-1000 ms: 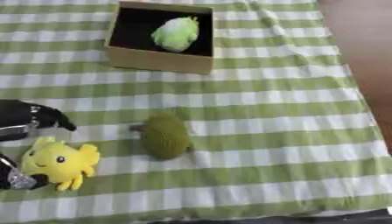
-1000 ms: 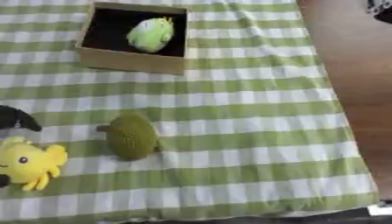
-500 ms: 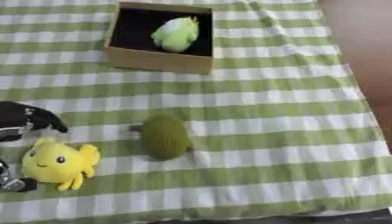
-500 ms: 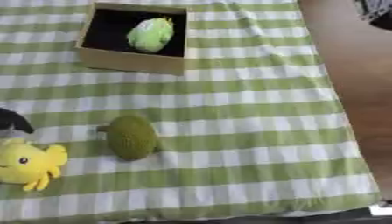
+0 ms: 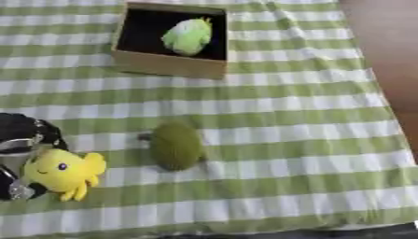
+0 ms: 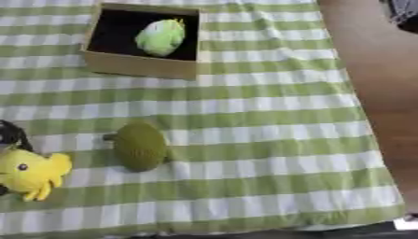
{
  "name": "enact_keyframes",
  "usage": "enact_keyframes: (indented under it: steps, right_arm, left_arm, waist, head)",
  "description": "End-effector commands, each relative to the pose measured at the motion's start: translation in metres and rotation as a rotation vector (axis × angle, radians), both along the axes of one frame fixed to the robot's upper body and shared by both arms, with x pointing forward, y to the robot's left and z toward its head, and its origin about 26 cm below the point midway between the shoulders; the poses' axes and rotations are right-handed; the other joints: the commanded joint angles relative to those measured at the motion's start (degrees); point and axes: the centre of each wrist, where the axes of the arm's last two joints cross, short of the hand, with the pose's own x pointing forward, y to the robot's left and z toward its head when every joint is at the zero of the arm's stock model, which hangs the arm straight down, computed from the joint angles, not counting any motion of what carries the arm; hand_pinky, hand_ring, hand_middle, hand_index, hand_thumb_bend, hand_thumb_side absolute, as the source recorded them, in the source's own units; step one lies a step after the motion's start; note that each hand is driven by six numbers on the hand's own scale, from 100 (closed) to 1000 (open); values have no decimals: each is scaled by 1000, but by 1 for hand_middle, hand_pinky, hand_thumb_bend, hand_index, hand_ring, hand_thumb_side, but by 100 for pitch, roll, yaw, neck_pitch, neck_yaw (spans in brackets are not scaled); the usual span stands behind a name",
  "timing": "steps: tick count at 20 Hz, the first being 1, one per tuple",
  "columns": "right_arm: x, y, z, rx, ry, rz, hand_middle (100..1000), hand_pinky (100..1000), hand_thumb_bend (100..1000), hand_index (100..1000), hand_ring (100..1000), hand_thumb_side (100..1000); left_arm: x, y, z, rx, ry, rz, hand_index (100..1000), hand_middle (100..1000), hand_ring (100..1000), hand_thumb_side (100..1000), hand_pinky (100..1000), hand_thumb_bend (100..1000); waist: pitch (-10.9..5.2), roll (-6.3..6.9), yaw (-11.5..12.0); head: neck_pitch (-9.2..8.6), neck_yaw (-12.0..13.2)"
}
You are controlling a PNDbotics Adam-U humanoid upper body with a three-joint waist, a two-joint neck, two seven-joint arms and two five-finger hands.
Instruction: Pick up objects on the table and place them in the box.
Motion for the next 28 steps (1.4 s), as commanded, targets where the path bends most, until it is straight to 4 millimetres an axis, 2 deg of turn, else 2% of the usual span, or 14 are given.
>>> enact_keyframes:
  steps: [1,5,9,14,18,19,20,22,28]
  right_arm:
    - [-5,-3,8,-10,-20,-7,678,964,100,900,899,100]
    - [-5,-4,7,-5,-14,-15,678,964,100,900,899,100]
    - [-5,-4,7,-5,-13,-15,677,962,100,899,898,100]
    - [-5,-3,5,-9,-2,-13,677,963,100,900,898,100]
    - [-5,-3,4,-15,4,-11,676,964,100,901,898,100]
    - [-5,-2,4,-16,5,-10,676,964,100,901,898,100]
    - [-4,-2,4,-18,6,-9,676,965,100,901,899,100]
    - [-4,-1,5,-20,5,-6,676,965,100,901,899,100]
    - [-4,2,9,-24,-8,15,674,966,100,902,898,100]
  left_arm:
    - [-6,-6,21,-46,-62,-22,725,630,727,156,701,105]
    - [-12,-19,53,-147,-172,-88,726,631,721,164,692,100]
    - [-10,-29,85,-221,-288,-138,729,634,723,157,695,100]
    - [2,-55,119,-299,-349,-173,731,636,722,145,696,100]
    - [25,-73,137,-318,-383,-212,729,636,721,137,697,100]
    - [35,-76,140,-326,-389,-205,727,635,720,183,697,100]
    - [44,-79,142,-333,-394,-200,727,634,719,135,697,100]
    - [61,-85,147,-349,-411,-194,727,634,719,130,699,100]
    - [114,-99,147,-359,-463,-156,729,637,723,118,709,100]
  waist:
    - [-108,87,12]
    - [-129,86,50]
    - [-177,106,88]
    - [-232,113,93]
    - [-241,118,76]
    - [-236,123,68]
    - [-230,128,60]
    - [-213,138,35]
    - [-116,167,-80]
  head:
    - [-57,-14]
    - [-36,-54]
    - [-2,-68]
    - [34,-70]
    - [40,-62]
    - [30,-53]
    - [20,-46]
    - [-3,-16]
    - [-105,169]
